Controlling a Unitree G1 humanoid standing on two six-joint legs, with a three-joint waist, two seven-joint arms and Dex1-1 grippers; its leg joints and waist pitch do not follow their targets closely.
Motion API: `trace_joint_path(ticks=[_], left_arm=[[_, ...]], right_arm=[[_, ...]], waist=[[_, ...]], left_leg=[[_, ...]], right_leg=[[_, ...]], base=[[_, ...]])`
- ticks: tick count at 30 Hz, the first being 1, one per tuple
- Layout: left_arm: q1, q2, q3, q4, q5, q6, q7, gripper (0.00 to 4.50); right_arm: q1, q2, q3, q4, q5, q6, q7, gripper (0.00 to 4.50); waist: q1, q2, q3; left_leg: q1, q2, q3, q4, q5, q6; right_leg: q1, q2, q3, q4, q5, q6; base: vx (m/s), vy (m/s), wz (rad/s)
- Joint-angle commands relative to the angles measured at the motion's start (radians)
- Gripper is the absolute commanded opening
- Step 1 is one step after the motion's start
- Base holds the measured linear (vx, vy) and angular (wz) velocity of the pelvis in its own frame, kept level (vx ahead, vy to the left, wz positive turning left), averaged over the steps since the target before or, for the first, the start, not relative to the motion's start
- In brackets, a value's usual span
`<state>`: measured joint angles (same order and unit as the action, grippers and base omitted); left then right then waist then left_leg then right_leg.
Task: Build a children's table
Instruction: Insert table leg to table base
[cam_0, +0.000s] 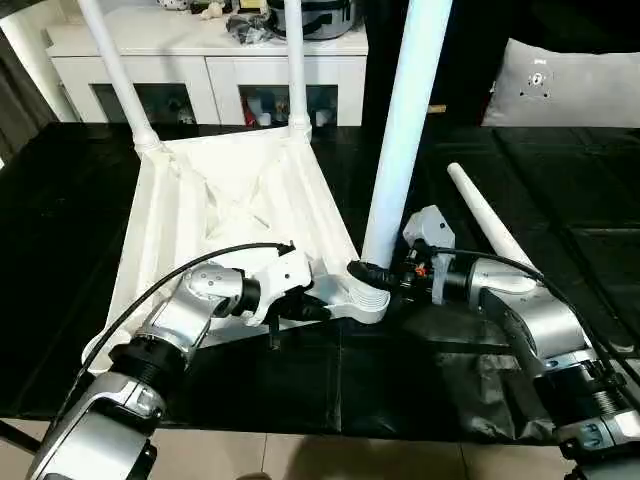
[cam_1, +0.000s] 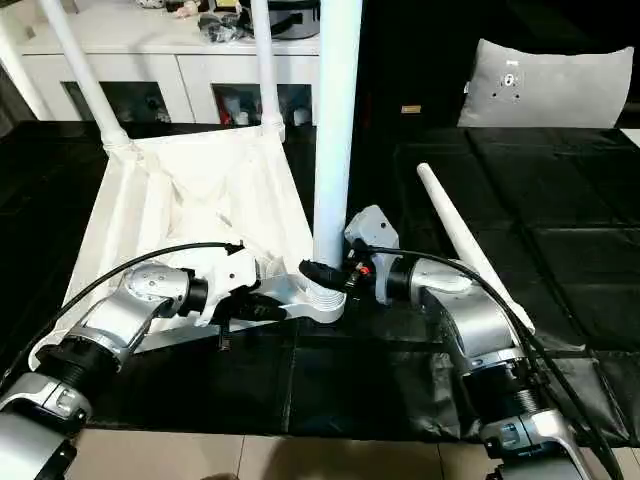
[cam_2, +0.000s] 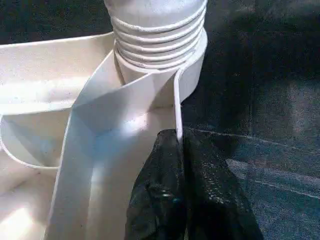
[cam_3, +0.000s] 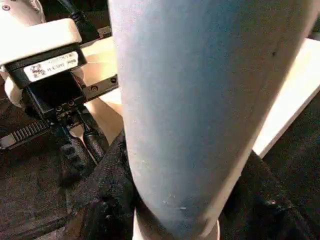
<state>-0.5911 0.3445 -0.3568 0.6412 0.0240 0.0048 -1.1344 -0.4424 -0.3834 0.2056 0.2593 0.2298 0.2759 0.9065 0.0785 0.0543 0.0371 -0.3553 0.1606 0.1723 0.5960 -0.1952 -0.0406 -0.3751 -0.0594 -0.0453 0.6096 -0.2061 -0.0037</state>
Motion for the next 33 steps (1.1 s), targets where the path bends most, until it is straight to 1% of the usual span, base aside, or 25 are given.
trace_joint_path(ticks=[1,2,3,4,5,6,7,8,9,10,11,12,13,14,15,17,19,22,23,25,27,28,29,31,33], left_arm=[[0.0,-0.002,-0.022,-0.02,0.009,0.023,-0.032,0.0],[0.001,-0.002,-0.021,-0.024,0.008,0.027,-0.03,0.0],[0.027,-0.011,-0.004,-0.083,-0.009,0.114,0.005,0.0],[0.043,-0.021,0.009,-0.121,-0.022,0.169,0.031,0.0],[0.054,-0.028,0.017,-0.146,-0.03,0.203,0.047,0.0],[0.068,-0.042,0.027,-0.181,-0.036,0.244,0.081,0.0],[0.102,-0.084,0.046,-0.262,-0.042,0.344,0.168,0.0],[0.105,-0.09,0.048,-0.271,-0.041,0.355,0.179,0.0],[0.118,-0.116,0.055,-0.305,-0.038,0.395,0.226,0.0],[0.133,-0.157,0.062,-0.347,-0.03,0.444,0.287,0.0],[0.135,-0.164,0.063,-0.354,-0.028,0.451,0.297,0.0],[0.137,-0.196,0.059,-0.371,-0.014,0.462,0.337,0.0],[0.131,-0.221,0.046,-0.374,0.029,0.466,0.389,0.0],[0.125,-0.236,0.037,-0.372,0.059,0.465,0.421,0.0],[0.117,-0.25,0.032,-0.369,0.085,0.472,0.46,0.0],[0.109,-0.257,0.032,-0.377,0.101,0.498,0.502,0.0],[0.108,-0.256,0.032,-0.393,0.103,0.521,0.521,0.0],[0.122,-0.241,0.021,-0.44,0.092,0.545,0.496,0.0],[0.131,-0.235,0.011,-0.453,0.095,0.548,0.483,0.0],[0.134,-0.242,0.013,-0.455,0.102,0.552,0.488,0.0],[0.134,-0.245,0.014,-0.456,0.103,0.556,0.493,0.0],[0.126,-0.245,0.011,-0.45,0.096,0.551,0.494,0.0],[0.126,-0.245,0.011,-0.45,0.096,0.551,0.494,0.0],[0.119,-0.239,0.01,-0.447,0.086,0.551,0.488,0.0],[0.115,-0.23,0.013,-0.442,0.081,0.549,0.48,0.0]], right_arm=[[0.059,0.008,0.047,0.069,-0.063,0.066,-0.043,1.86],[0.06,0.01,0.045,0.068,-0.063,0.069,-0.049,1.86],[0.071,0.04,0.014,0.055,-0.062,0.105,-0.137,1.86],[0.077,0.056,0.0,0.05,-0.066,0.12,-0.184,1.86],[0.081,0.066,-0.008,0.046,-0.069,0.129,-0.211,1.86],[0.085,0.078,-0.014,0.044,-0.077,0.132,-0.244,1.86],[0.086,0.114,-0.029,0.05,-0.096,0.146,-0.33,1.86],[0.085,0.119,-0.032,0.053,-0.098,0.148,-0.342,1.86],[0.081,0.143,-0.045,0.064,-0.103,0.158,-0.392,1.86],[0.069,0.181,-0.068,0.085,-0.106,0.169,-0.464,1.86],[0.067,0.188,-0.072,0.089,-0.106,0.171,-0.476,1.86],[0.052,0.212,-0.082,0.111,-0.111,0.173,-0.522,1.86],[0.035,0.238,-0.09,0.134,-0.118,0.163,-0.569,1.86],[0.023,0.254,-0.094,0.148,-0.124,0.154,-0.597,1.86],[0.016,0.27,-0.089,0.149,-0.129,0.152,-0.616,1.86],[0.013,0.284,-0.078,0.138,-0.136,0.168,-0.625,1.86],[0.012,0.29,-0.076,0.135,-0.138,0.185,-0.629,1.86],[-0.001,0.299,-0.092,0.157,-0.134,0.182,-0.64,1.86],[-0.01,0.299,-0.099,0.171,-0.133,0.178,-0.641,1.86],[-0.019,0.298,-0.098,0.184,-0.138,0.177,-0.644,1.86],[-0.021,0.299,-0.098,0.187,-0.141,0.178,-0.646,1.86],[-0.027,0.298,-0.102,0.197,-0.137,0.167,-0.632,1.86],[-0.027,0.298,-0.102,0.197,-0.137,0.167,-0.632,1.86],[-0.029,0.298,-0.108,0.2,-0.13,0.157,-0.623,2.42],[-0.025,0.294,-0.11,0.193,-0.128,0.152,-0.618,2.58]], waist=[[-0.011,-0.007,-0.035],[-0.012,-0.007,-0.035],[-0.015,-0.004,-0.032],[-0.02,-0.003,-0.03],[-0.027,0.001,-0.026],[-0.03,0.0,-0.026],[-0.038,-0.002,-0.024],[-0.044,-0.003,-0.022],[-0.044,-0.003,-0.022],[-0.062,-0.002,-0.021],[-0.066,-0.004,-0.02],[-0.074,-0.002,-0.024],[-0.083,-0.03,-0.024],[-0.09,-0.013,-0.027],[-0.091,-0.015,-0.033],[-0.089,-0.018,-0.034],[-0.089,-0.021,-0.031],[-0.089,-0.014,-0.031],[-0.093,-0.016,-0.031],[-0.097,-0.013,-0.029],[-0.098,-0.015,-0.028],[-0.096,-0.008,-0.028],[-0.098,-0.012,-0.028],[-0.098,-0.011,-0.028],[-0.097,-0.011,-0.029]], left_leg=[[0.013,0.07,-0.032,-0.09,-0.352,-0.009],[0.012,0.07,-0.031,-0.09,-0.351,-0.01],[0.012,0.073,-0.033,-0.095,-0.361,-0.019],[0.013,0.071,-0.034,-0.097,-0.381,-0.025],[0.017,0.069,-0.038,-0.097,-0.415,-0.034],[0.019,0.068,-0.038,-0.096,-0.432,-0.037],[0.018,0.068,-0.042,-0.097,-0.453,-0.044],[0.019,0.065,-0.045,-0.096,-0.467,-0.044],[0.019,0.065,-0.045,-0.096,-0.467,-0.044],[0.023,0.06,-0.048,-0.091,-0.497,-0.047],[0.021,0.059,-0.05,-0.094,-0.504,-0.046],[0.013,0.057,-0.054,-0.097,-0.505,-0.04],[0.006,0.06,-0.053,-0.1,-0.5,-0.034],[-0.003,0.064,-0.055,-0.107,-0.462,-0.033],[0.002,0.063,-0.053,-0.103,-0.458,-0.03],[0.003,0.064,-0.046,-0.102,-0.435,-0.021],[-0.002,0.065,-0.045,-0.104,-0.431,-0.016],[-0.003,0.064,-0.044,-0.105,-0.432,-0.02],[-0.004,0.064,-0.044,-0.105,-0.438,-0.021],[-0.005,0.063,-0.044,-0.104,-0.446,-0.02],[-0.002,0.062,-0.043,-0.102,-0.454,-0.02],[0.0,0.062,-0.044,-0.101,-0.453,-0.02],[0.0,0.062,-0.044,-0.101,-0.456,-0.02],[0.001,0.063,-0.044,-0.102,-0.463,-0.022],[0.002,0.063,-0.043,-0.101,-0.46,-0.022]], right_leg=[[0.015,-0.094,0.055,-0.106,-0.446,-0.167],[0.015,-0.095,0.056,-0.105,-0.446,-0.167],[0.016,-0.095,0.056,-0.103,-0.45,-0.168],[0.011,-0.094,0.055,-0.106,-0.476,-0.167],[0.008,-0.094,0.053,-0.11,-0.528,-0.154],[0.005,-0.094,0.052,-0.114,-0.555,-0.145],[0.004,-0.096,0.051,-0.115,-0.597,-0.131],[-0.002,-0.093,0.048,-0.122,-0.636,-0.116],[-0.002,-0.093,0.048,-0.122,-0.636,-0.116],[-0.008,-0.092,0.041,-0.131,-0.676,-0.096],[-0.006,-0.09,0.037,-0.135,-0.686,-0.084],[0.002,-0.09,0.032,-0.136,-0.673,-0.069],[0.004,-0.089,0.032,-0.137,-0.662,-0.068],[0.006,-0.089,0.036,-0.129,-0.566,-0.093],[0.005,-0.089,0.038,-0.128,-0.545,-0.101],[0.002,-0.089,0.043,-0.128,-0.479,-0.125],[0.004,-0.087,0.043,-0.126,-0.456,-0.134],[0.006,-0.089,0.044,-0.123,-0.431,-0.143],[0.006,-0.088,0.044,-0.124,-0.42,-0.147],[0.007,-0.089,0.043,-0.125,-0.433,-0.148],[0.005,-0.089,0.042,-0.128,-0.46,-0.142],[0.004,-0.09,0.043,-0.129,-0.473,-0.137],[0.003,-0.088,0.043,-0.131,-0.473,-0.136],[0.003,-0.087,0.042,-0.129,-0.462,-0.137],[0.002,-0.086,0.043,-0.129,-0.449,-0.142]], base=[[0.0,0.0,0.0],[0.0,0.0,0.0],[0.0,0.0,0.0],[0.0,0.0,0.0],[0.0,0.0,0.0],[0.0,0.0,0.0],[0.0,0.0,0.0],[0.0,0.0,0.0],[0.0,0.0,0.0],[0.0,0.0,0.0],[0.0,0.0,0.0],[0.0,0.0,0.0],[0.0,0.0,0.0],[0.0,0.0,0.0],[0.0,0.0,0.0],[0.0,0.0,0.0],[0.0,0.0,0.0],[0.0,0.0,0.0],[0.0,0.0,0.0],[0.0,0.0,0.0],[0.0,0.0,0.0],[0.0,0.0,0.0],[0.0,0.0,0.0],[0.0,0.0,0.0],[0.0,0.0,0.0]])
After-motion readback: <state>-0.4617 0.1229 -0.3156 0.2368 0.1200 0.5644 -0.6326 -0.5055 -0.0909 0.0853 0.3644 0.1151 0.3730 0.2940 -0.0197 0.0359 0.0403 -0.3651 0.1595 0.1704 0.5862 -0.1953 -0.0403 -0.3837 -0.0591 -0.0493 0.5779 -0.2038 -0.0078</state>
